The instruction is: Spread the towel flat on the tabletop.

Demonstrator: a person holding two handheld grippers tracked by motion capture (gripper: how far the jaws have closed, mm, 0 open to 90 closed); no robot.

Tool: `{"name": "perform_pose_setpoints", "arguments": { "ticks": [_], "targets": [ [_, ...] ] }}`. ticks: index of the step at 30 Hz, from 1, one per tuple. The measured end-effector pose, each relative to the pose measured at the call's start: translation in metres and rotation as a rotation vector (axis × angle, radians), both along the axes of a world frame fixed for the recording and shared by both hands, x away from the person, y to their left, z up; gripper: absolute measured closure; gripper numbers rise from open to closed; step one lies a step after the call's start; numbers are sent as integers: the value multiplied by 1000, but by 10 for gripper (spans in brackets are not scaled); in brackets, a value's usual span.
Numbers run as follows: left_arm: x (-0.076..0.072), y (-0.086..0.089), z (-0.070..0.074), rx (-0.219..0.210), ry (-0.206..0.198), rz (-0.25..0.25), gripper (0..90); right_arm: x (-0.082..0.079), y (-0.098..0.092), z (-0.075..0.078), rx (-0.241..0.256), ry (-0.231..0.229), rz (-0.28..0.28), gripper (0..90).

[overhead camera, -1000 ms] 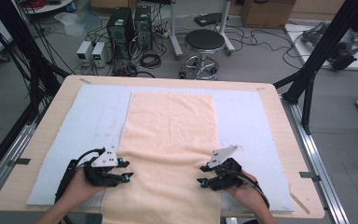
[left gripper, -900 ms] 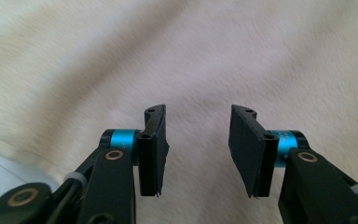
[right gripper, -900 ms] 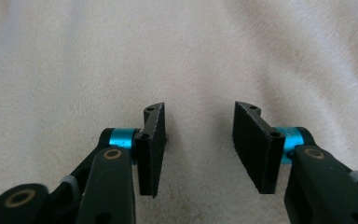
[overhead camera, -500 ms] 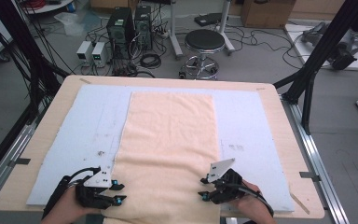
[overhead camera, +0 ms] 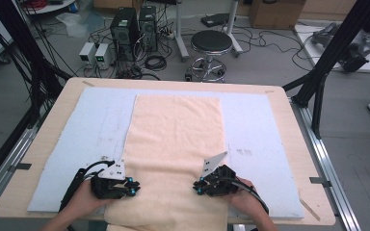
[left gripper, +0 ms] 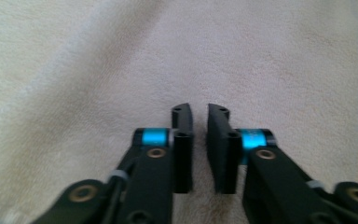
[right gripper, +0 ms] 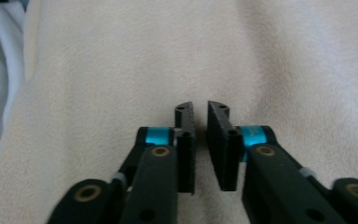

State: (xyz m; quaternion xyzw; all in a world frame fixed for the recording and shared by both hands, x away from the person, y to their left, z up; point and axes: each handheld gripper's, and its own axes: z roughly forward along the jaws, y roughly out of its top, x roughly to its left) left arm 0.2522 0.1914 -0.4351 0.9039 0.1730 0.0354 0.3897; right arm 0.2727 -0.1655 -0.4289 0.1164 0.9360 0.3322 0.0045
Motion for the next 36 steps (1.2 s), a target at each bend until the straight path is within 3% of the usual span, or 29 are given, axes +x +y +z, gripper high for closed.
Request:
{"name": "perform_pose_setpoints", "arguments": {
  "ticks": [5,9,12,14,20,22,26,31,36],
  "targets": [
    [-13,2,3,39,-19,-38,834,-8,0,0,3,-17,15,832],
    [-14,6,5,17,0,-22,745,-11,-5,1,17,-9,5,719],
    [-12,10,7,9,-24,14,680,-12,-16,4,36,-20,-20,703],
    [-9,12,5,10,-21,27,676,-13,-23,3,13,-19,-42,698],
    [-7,13,2,17,-13,20,641,-17,-31,0,28,-20,-52,650],
    [-7,13,4,20,-30,28,603,-15,-32,1,36,-25,-64,623],
    [-2,18,10,-13,-52,84,509,-10,-40,6,55,-48,-119,572],
    [7,22,14,-44,-50,144,408,1,-51,14,94,-60,-195,497],
    [22,21,17,-59,-22,181,323,13,-56,18,102,-71,-275,378]
  ]
}}
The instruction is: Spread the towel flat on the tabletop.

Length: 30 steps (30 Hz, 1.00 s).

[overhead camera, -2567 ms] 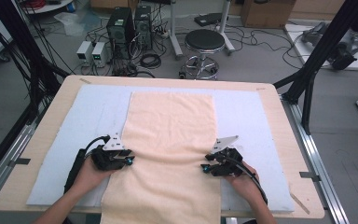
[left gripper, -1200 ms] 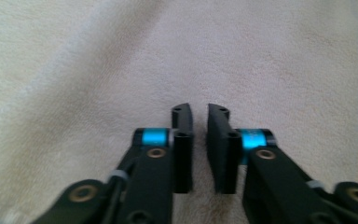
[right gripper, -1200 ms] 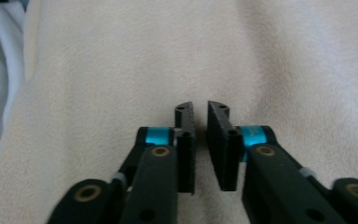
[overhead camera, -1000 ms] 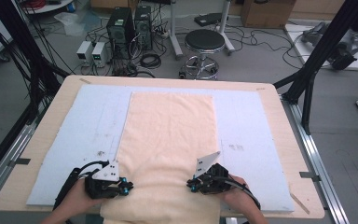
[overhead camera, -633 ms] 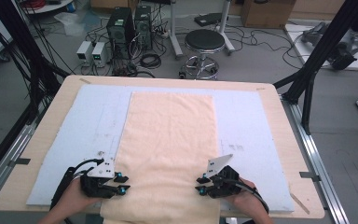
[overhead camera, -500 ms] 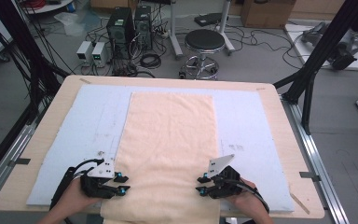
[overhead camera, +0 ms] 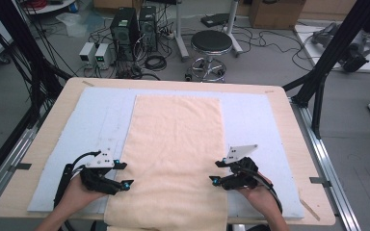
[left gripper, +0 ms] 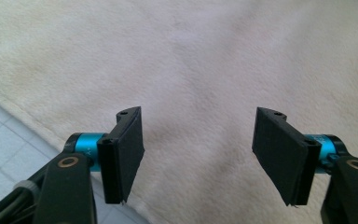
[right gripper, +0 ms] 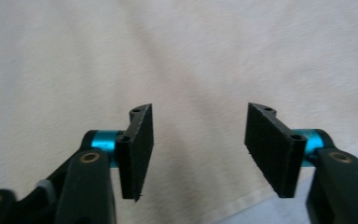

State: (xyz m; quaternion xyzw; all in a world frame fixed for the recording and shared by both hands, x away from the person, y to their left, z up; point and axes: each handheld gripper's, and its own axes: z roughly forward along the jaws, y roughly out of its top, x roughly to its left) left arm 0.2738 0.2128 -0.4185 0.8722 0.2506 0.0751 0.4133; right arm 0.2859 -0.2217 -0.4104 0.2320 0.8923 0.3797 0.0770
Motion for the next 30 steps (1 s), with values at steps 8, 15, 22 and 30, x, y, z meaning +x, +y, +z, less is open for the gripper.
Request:
{"name": "perform_pose_setpoints", "arguments": {
  "ticks": [8,15,22,30],
  "targets": [
    [21,6,-1,-35,9,90,208,23,-7,5,20,16,-87,229],
    [34,10,11,-41,-27,166,118,39,-9,9,8,-5,-138,170],
    [49,8,21,-48,-49,188,102,55,-12,20,29,-33,-170,149],
    [68,8,28,-59,-38,200,93,76,-5,35,17,-34,-179,133]
  ]
}}
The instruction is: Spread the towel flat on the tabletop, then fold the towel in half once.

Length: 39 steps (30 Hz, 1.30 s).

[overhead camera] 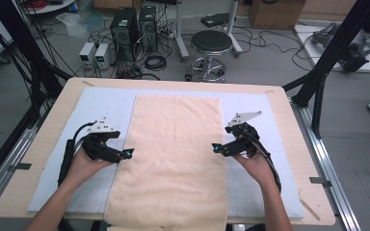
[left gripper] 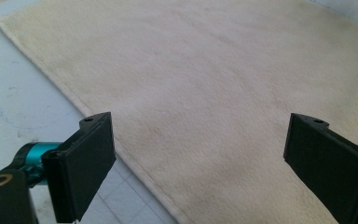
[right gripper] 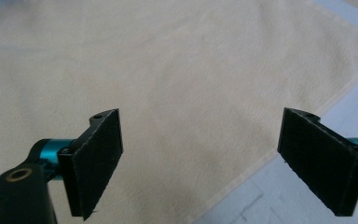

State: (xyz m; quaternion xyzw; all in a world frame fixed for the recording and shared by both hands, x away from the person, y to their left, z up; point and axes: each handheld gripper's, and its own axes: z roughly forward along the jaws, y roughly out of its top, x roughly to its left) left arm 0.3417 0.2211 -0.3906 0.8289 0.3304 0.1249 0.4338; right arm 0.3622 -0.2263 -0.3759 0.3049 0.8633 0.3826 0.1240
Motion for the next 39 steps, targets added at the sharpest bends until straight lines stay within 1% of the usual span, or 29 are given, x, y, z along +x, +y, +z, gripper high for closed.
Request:
{"name": "perform_pose_setpoints", "arguments": {
  "ticks": [1,2,3,4,5,6,8,10,12,14,15,17,18,19,20,22,23,26,28,29,30,31,32,33,34,35,36,38,39],
  "targets": [
    [2,1,1,-3,4,7,93,3,2,1,-3,-6,2,133],
    [5,2,3,-15,4,12,92,5,3,2,-1,-9,2,133],
    [7,2,4,-14,7,14,93,6,4,3,-1,-7,2,133],
    [9,2,6,-4,11,17,92,8,5,4,-2,-12,4,132],
    [11,2,9,-4,11,19,92,10,6,6,-4,-6,-1,133],
    [12,2,11,-7,7,21,92,11,6,7,3,-14,4,133],
    [14,2,16,-15,-2,22,92,12,7,8,5,-14,5,133],
    [15,2,19,-20,-3,19,92,12,9,9,-7,-16,12,133],
    [16,2,18,-21,0,22,92,11,10,9,-17,-26,15,133],
    [18,2,17,-9,12,21,92,12,9,9,-4,-20,17,134],
    [18,2,16,-12,15,24,92,13,9,9,-7,-16,15,133],
    [19,2,16,-12,15,25,92,14,9,9,12,-1,17,133],
    [20,1,15,-11,14,25,93,13,10,10,6,-10,26,134],
    [20,2,15,-14,13,22,93,12,12,12,-5,-10,27,134],
    [21,2,15,-25,16,25,94,13,12,13,-7,-10,35,134],
    [25,3,15,-22,26,30,96,15,14,17,-5,-13,38,135],
    [27,3,15,-27,29,40,99,16,14,20,-5,-18,39,135],
    [33,3,19,-34,27,41,104,23,16,26,-8,-15,41,136],
    [39,3,22,-48,27,45,106,30,16,30,-2,-18,44,140],
    [43,3,23,-55,26,40,106,34,17,32,0,-10,42,141],
    [48,3,26,-48,27,34,106,39,17,35,2,-8,44,143],
    [54,3,29,-40,22,47,106,43,16,37,15,-12,38,155],
    [59,4,33,-36,20,54,107,48,16,39,21,-5,39,154],
    [64,4,37,-31,9,60,106,53,17,42,13,4,36,155],
    [68,5,40,-29,-9,66,107,57,17,43,11,-1,28,157],
    [73,5,42,-21,-16,75,114,61,17,44,15,-17,27,162],
    [76,5,42,-33,-17,77,124,64,16,43,10,-7,15,161],
    [82,7,38,-75,-16,82,148,70,15,38,0,-14,-5,162],
    [85,7,35,-81,-11,91,155,73,14,35,-12,-9,-16,162]
  ]
}}
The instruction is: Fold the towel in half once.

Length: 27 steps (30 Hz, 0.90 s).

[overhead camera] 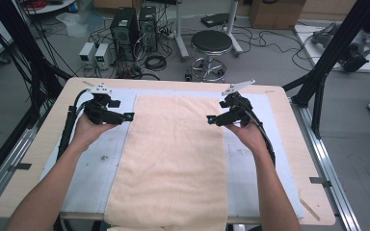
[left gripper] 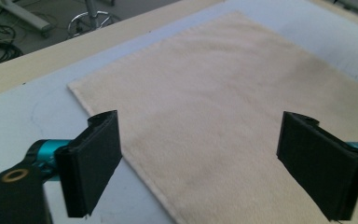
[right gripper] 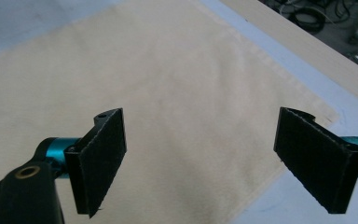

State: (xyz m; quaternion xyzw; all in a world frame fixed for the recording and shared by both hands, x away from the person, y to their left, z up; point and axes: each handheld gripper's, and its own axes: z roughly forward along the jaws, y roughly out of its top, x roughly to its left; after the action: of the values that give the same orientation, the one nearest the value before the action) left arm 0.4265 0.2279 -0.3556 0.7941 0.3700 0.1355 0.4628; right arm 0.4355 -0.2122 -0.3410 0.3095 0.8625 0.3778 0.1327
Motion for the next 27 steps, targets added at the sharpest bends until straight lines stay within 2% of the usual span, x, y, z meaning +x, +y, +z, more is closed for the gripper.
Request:
{"name": "perform_pose_setpoints", "arguments": {
  "ticks": [1,3,5,8,11,13,15,17,21,22,24,25,27],
  "targets": [
    [3,0,-4,-2,16,7,155,4,-1,-4,-7,5,-3,162],
    [9,-2,-12,23,36,20,156,10,-2,-12,-2,29,-24,168],
    [14,-6,-20,52,54,22,173,16,-3,-20,-12,22,-44,174],
    [19,-14,-31,62,70,14,213,21,-6,-36,-6,15,-82,195],
    [24,-19,-43,75,88,20,256,24,-9,-53,-47,14,-105,223],
    [27,-21,-51,86,109,34,274,24,-11,-63,-56,21,-112,234],
    [29,-24,-58,111,125,45,283,25,-12,-71,-65,52,-126,234],
    [31,-26,-65,123,138,54,287,27,-13,-77,-80,81,-131,234],
    [32,-27,-77,144,171,70,335,26,-10,-81,-94,81,-152,284],
    [32,-27,-79,141,165,80,342,27,-10,-83,-102,89,-155,302],
    [30,-28,-78,168,152,107,409,28,-9,-87,-121,126,-158,347],
    [30,-28,-78,184,147,112,447,28,-9,-90,-116,136,-162,359],
    [28,-30,-78,208,130,122,490,26,-9,-90,-94,131,-172,443]
  ]
}}
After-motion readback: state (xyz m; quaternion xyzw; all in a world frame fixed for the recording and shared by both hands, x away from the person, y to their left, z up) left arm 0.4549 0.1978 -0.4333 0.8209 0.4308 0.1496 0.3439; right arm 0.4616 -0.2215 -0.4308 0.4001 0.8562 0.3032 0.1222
